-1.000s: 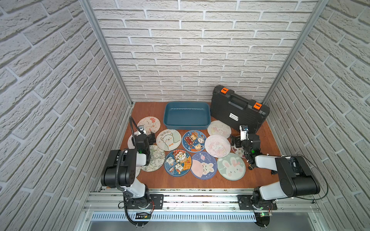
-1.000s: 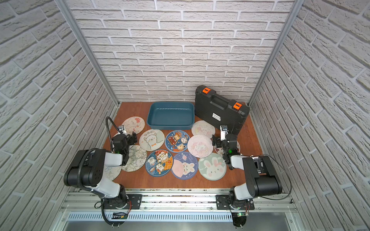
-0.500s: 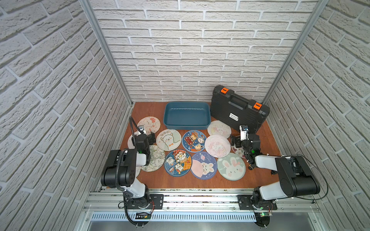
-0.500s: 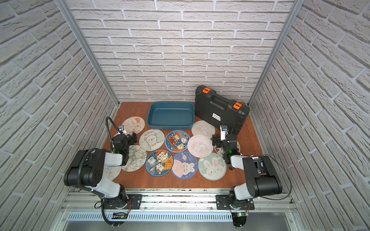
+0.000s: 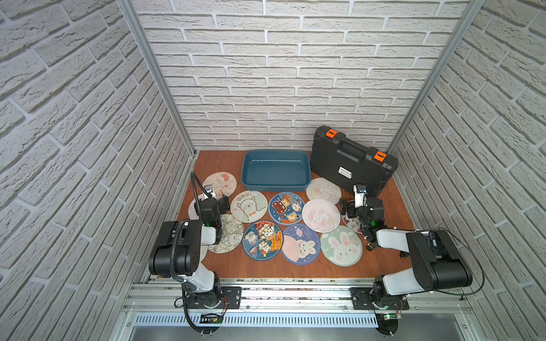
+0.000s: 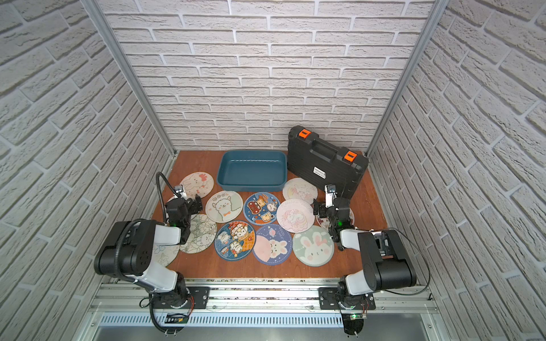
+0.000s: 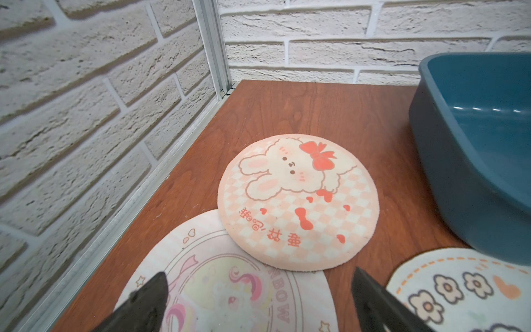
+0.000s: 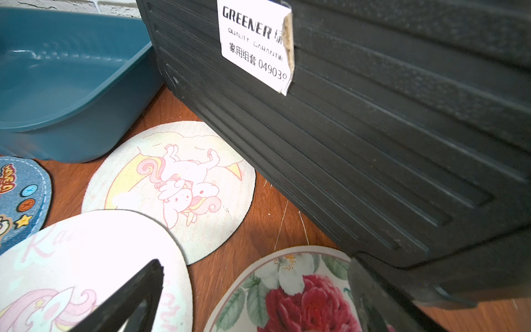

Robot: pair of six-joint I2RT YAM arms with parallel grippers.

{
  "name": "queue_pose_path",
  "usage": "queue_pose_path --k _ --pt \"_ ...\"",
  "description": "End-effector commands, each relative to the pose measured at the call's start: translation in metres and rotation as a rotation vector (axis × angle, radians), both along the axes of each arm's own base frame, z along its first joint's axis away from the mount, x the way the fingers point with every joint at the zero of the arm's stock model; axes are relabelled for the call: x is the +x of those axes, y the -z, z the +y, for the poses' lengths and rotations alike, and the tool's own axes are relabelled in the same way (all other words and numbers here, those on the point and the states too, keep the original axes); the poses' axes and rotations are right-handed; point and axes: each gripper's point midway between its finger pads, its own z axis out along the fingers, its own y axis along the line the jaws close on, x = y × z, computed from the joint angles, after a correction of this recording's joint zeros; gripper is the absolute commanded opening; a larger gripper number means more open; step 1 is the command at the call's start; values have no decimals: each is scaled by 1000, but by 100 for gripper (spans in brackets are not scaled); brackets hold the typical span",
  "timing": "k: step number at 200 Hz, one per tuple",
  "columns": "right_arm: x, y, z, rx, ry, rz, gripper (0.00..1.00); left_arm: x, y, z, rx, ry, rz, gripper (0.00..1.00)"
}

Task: Put the coasters into the storage box
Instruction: Pick up the coaster from the center of the board.

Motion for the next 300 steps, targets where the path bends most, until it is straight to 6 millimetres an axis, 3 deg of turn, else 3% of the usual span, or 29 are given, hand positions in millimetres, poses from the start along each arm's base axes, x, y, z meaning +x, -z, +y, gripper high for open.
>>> queue_pose_path --k 1,40,106,135,161,187,254,300 --pt "10 -21 6 -2 -41 -28 100 -1 -9 1 20 -7 -37 98" --pt "16 -32 16 20 -66 288 94 -3 -14 -6 54 1 -44 98" --pt "-1 -64 52 167 -118 223 92 -4 -18 -7 60 9 -54 98" --pt "-15 -74 66 184 -161 215 91 -8 -47 -12 82 10 -23 98" --pt "-26 -80 79 201 -188 221 91 -13 -71 -19 -35 -27 86 98" --pt "-36 -75 96 228 -227 288 89 -26 -84 -44 -112 -51 153 98" --pt "-59 -62 143 223 -332 440 87 -80 -42 -124 -298 -36 402 98" --pt "-77 -44 200 217 -471 554 83 -124 -12 -157 -293 -25 560 98"
